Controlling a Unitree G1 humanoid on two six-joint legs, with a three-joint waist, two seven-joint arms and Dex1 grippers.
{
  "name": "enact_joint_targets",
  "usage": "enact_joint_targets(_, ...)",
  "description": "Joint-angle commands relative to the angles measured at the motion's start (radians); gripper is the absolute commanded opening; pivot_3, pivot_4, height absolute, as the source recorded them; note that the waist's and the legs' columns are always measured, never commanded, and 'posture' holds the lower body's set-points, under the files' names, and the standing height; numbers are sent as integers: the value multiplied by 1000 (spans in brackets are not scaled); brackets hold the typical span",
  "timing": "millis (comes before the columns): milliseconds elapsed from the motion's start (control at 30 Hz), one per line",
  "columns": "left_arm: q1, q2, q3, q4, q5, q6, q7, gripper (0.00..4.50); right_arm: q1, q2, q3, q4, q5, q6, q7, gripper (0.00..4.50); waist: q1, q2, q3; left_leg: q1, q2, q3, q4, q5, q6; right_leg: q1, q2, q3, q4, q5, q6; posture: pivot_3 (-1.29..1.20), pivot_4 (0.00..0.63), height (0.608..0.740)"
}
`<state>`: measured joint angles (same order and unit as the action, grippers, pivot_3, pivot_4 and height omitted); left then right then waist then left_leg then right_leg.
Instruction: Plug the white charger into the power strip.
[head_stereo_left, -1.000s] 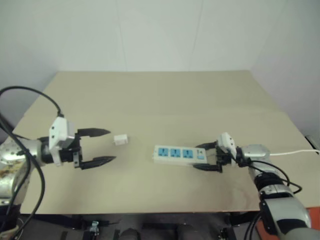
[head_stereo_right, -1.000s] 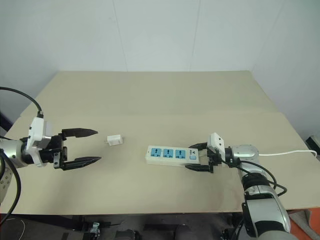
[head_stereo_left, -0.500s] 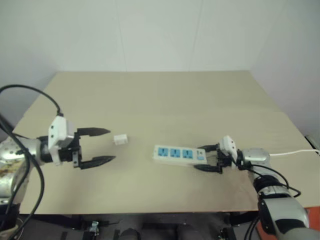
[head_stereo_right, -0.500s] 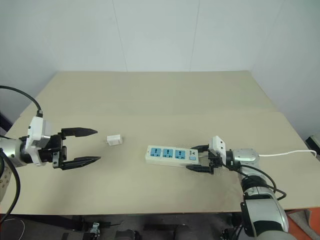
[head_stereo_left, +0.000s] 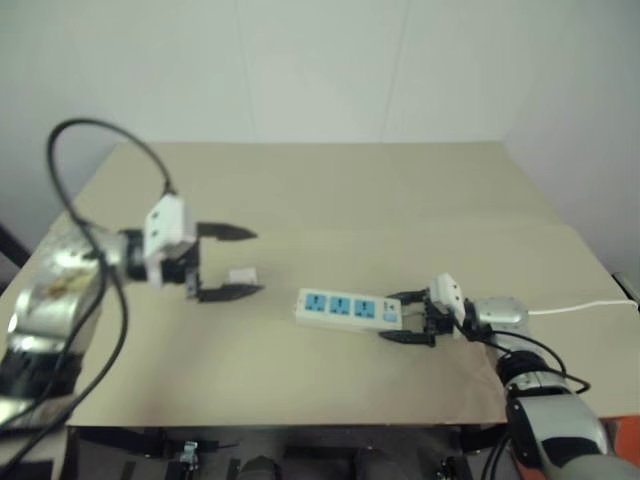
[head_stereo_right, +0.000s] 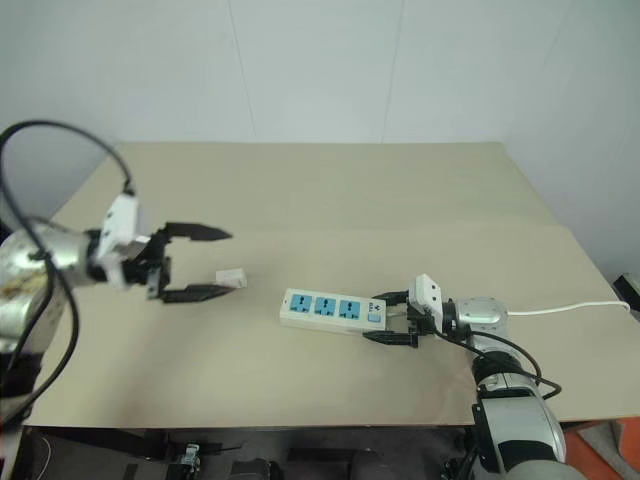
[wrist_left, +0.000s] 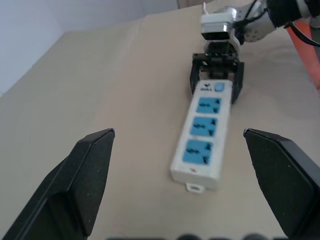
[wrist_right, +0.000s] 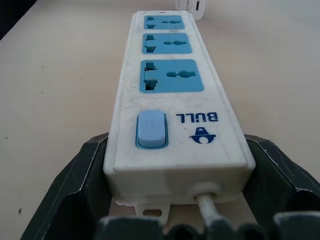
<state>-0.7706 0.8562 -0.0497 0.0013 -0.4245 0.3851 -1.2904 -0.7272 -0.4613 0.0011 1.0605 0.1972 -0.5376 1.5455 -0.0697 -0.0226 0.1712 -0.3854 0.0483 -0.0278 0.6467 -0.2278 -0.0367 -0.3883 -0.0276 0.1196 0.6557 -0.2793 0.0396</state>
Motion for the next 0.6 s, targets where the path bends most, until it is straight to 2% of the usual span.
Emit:
enact_joint_targets(33,-150,-16,-108,73,87,46,-44,4500,-19,2,-2,-14,-2,-20,21,3403,-5,0,0,1,0,0,-1,0,0,0,0,1,0,0,0,0,150,740)
enact_joint_targets(200,-405,-51,-429,295,403,120,-135,4500,9,-2,9,-33,-11,-23,28,3403,-9,0,0,1,0,0,-1,0,0,0,1,1,0,0,0,0,150,740)
enact_joint_targets(300,-493,-106,-554,432,560,109,-134,4500,22,-8,15,-42,-19,-31,21,3403,-10,0,0,2,0,-1,-1,0,0,0,2,1,1,0,1,0,150,740)
enact_joint_targets(433,-547,-196,-585,569,624,134,-136,4500,37,-12,15,-58,-18,-28,14,3403,-13,0,0,0,0,-1,-1,0,0,0,2,1,0,-1,1,0,150,740)
enact_joint_targets(600,-545,-240,-614,637,705,126,-153,4500,62,-13,20,-70,-27,-34,-4,3403,-14,0,0,0,0,-1,-1,0,0,0,2,1,0,-1,1,0,150,740)
